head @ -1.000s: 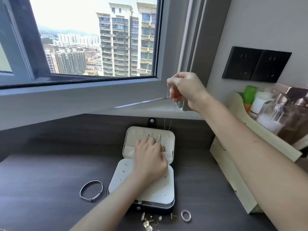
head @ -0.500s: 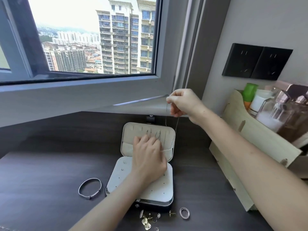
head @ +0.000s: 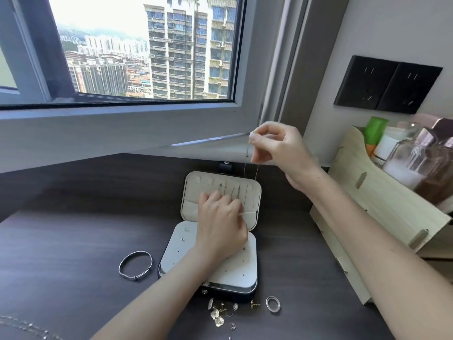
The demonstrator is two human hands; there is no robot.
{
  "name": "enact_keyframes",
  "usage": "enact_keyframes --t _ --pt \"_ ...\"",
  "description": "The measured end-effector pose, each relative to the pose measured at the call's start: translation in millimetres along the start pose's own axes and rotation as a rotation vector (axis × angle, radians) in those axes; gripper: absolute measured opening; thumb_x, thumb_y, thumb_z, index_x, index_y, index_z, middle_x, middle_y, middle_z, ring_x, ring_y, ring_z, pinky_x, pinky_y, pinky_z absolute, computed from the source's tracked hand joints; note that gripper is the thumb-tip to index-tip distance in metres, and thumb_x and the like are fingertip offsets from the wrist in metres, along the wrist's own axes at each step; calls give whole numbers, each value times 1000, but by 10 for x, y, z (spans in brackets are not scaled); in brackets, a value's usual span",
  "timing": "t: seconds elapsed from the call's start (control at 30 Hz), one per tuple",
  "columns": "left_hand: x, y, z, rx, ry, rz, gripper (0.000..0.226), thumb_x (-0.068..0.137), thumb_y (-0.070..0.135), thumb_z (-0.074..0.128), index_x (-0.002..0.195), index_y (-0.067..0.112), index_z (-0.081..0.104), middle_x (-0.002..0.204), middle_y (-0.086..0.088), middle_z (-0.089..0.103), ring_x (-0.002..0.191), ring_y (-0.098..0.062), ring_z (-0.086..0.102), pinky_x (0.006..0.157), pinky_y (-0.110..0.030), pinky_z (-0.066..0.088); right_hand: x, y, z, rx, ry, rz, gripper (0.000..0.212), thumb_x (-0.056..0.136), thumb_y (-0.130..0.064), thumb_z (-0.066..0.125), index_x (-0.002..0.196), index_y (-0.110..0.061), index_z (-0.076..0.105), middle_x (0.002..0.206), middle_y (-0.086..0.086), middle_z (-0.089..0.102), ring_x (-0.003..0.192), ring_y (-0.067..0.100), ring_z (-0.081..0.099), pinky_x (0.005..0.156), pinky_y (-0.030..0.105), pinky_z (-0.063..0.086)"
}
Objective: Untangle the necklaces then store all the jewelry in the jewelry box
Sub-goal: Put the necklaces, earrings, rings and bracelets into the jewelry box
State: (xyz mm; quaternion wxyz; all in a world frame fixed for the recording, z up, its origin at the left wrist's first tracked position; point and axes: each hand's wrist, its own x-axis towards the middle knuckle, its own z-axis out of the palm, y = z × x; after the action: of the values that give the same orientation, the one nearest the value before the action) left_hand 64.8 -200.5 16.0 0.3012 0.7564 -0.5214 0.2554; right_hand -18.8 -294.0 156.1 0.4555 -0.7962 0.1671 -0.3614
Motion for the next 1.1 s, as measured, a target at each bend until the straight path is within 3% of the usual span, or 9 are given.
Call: enact_keyframes --t 0.23,0.63,0.73,0.87,1.1 --pt "2 -1 6 -15 -6 -2 3 51 17 52 52 17 55 50 5 49 57 -21 42 60 -32 16 5 -15 -78 113 73 -49 20 89 -6 58 70 -12 61 50 3 55 51 16 52 57 27 48" --pt "12 -24 22 -80 12 -50 1 52 19 57 53 18 56 50 7 51 57 -20 43 60 -31 15 -66 255 49 -134 -43 88 16 90 -7 58 73 -4 60 60 9 63 61 20 60 73 44 55" --pt "14 -27 20 -95 15 -53 2 53 20 58 53 18 57 51 7 53 58 -19 44 60 -31 12 -123 355 68 -333 -57 59 16 87 -16 60 72 -12 63 63 3 68 67 20 65 77 45 55" --pt "10 -26 12 -107 17 -54 2 54 20 59 53 20 57 51 8 53 58 -19 43 61 -30 10 -225 489 124 -758 -7 -44 14 84 -27 62 72 -22 64 69 -8 60 73 14 54 65 29 41" --pt "8 -23 6 -104 11 -55 2 56 20 59 54 21 58 53 9 55 60 -18 45 62 -29 11 -316 700 238 -1072 244 -283 8 71 -22 74 65 -18 71 65 1 55 67 24 53 67 32 35"
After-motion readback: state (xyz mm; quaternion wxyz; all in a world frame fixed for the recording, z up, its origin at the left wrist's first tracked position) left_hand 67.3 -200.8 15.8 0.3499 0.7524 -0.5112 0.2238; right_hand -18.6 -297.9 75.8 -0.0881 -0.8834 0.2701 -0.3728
